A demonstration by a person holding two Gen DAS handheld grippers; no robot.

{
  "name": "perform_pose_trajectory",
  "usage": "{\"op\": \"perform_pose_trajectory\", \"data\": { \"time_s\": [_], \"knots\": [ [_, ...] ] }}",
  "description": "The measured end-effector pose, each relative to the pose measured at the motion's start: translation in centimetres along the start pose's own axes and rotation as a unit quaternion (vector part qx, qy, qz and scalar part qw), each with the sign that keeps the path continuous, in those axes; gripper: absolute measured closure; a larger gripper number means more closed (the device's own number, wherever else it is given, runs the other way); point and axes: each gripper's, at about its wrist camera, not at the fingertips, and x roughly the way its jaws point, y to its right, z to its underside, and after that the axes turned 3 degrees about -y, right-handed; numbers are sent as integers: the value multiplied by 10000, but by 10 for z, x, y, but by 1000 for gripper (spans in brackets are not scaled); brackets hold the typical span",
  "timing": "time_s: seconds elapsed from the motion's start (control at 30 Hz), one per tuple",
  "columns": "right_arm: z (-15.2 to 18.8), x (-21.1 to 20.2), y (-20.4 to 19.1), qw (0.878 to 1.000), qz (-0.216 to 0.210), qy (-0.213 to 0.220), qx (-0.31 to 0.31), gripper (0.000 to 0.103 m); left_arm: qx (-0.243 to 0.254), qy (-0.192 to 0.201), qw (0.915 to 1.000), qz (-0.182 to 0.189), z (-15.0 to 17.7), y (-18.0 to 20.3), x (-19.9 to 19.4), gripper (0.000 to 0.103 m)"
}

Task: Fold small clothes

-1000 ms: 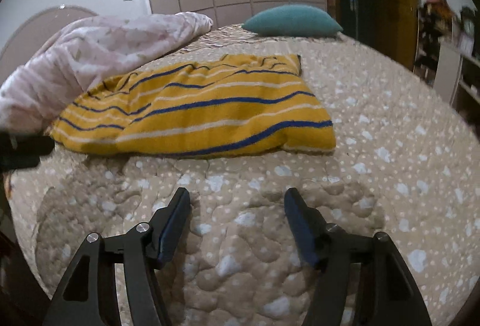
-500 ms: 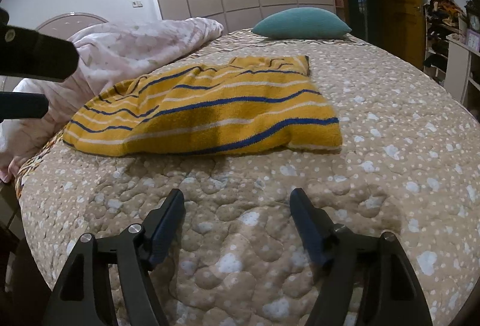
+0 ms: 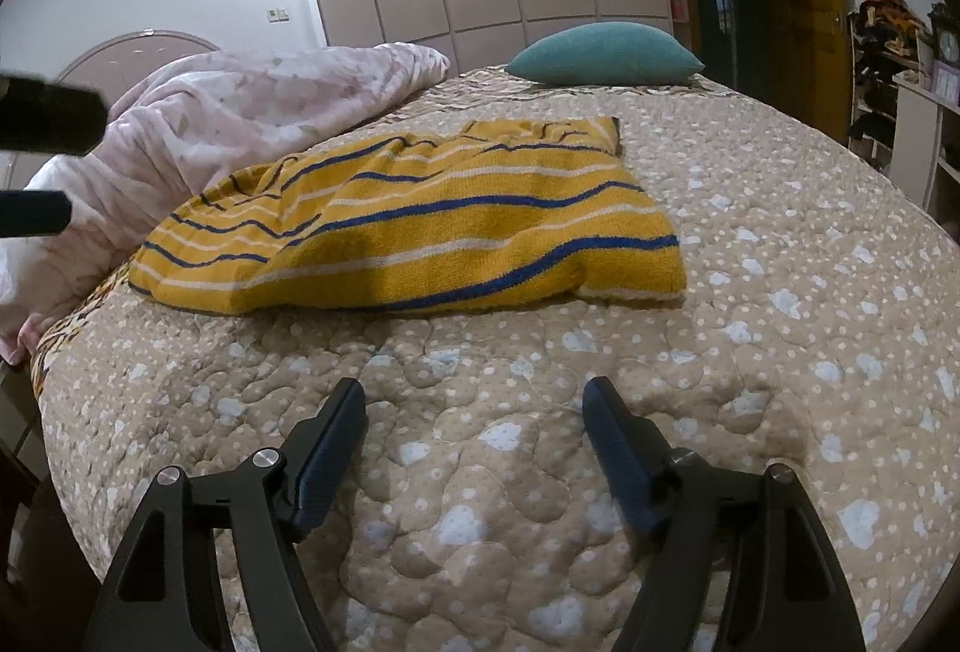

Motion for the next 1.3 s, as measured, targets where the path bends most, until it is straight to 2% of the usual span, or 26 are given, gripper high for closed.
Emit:
{"op": "perform_pose_trajectory", "data": {
  "time_s": [0.2, 0.33, 0.5, 0.63, 0.73, 0.8, 0.83, 0.87, 0.93, 1.07, 1.1, 1.13, 1.17, 1.2, 1.27, 1.3],
  "knots": [
    [-1, 4, -8, 9997, 199, -41, -162, 22, -312, 36, 9995, -24, 9, -45, 0, 33],
    [-8, 3, -18, 9977, 573, -170, -310, 21, -325, 107, 9994, -83, 14, -64, 1, 33],
    [-53, -14, -12, 9956, 855, 174, -350, 18, -498, 152, 9986, -85, 19, -88, 3, 33],
    [-90, -3, 8, 9953, 930, -6, -283, 17, -774, 172, 9969, -12, 20, -109, 5, 33],
    [-105, 11, 29, 9965, 808, -202, -78, 17, -936, 181, 9954, 33, 22, -125, 10, 32],
    [-111, 21, 46, 9960, 804, -366, 161, 22, -997, 152, 9949, 42, 25, -130, 15, 31],
    [-115, 26, 53, 9957, 747, -462, 299, 31, -1028, 116, 9946, 50, 27, -134, 20, 31],
    [-119, 31, 59, 9958, 591, -550, 438, 33, -1045, 88, 9945, 53, 28, -136, 23, 31],
    [-128, 36, 64, 9960, 276, -563, 636, 33, -1091, 23, 9940, 75, 30, -141, 29, 31],
    [-148, 60, 62, 9952, 27, -618, 756, 33, -1160, -23, 9932, 118, 31, -151, 38, 31],
    [-151, 69, 61, 9950, 18, -718, 691, 35, -1177, -25, 9930, 122, 31, -153, 38, 31],
    [-154, 84, 61, 9938, 68, -931, 597, 41, -1198, -24, 9927, 132, 31, -155, 38, 31],
    [-155, 102, 65, 9909, 269, -1214, 508, 44, -1217, -19, 9925, 135, 32, -159, 38, 31],
    [-154, 120, 71, 9860, 611, -1486, 442, 43, -1221, -14, 9924, 124, 32, -161, 37, 31],
    [-156, 127, 82, 9854, 745, -1457, 476, 28, -1210, 11, 9926, 51, 34, -166, 34, 31],
    [-159, 125, 84, 9843, 952, -1412, 456, 24, -1204, 32, 9927, 7, 34, -168, 32, 31]
  ]
}}
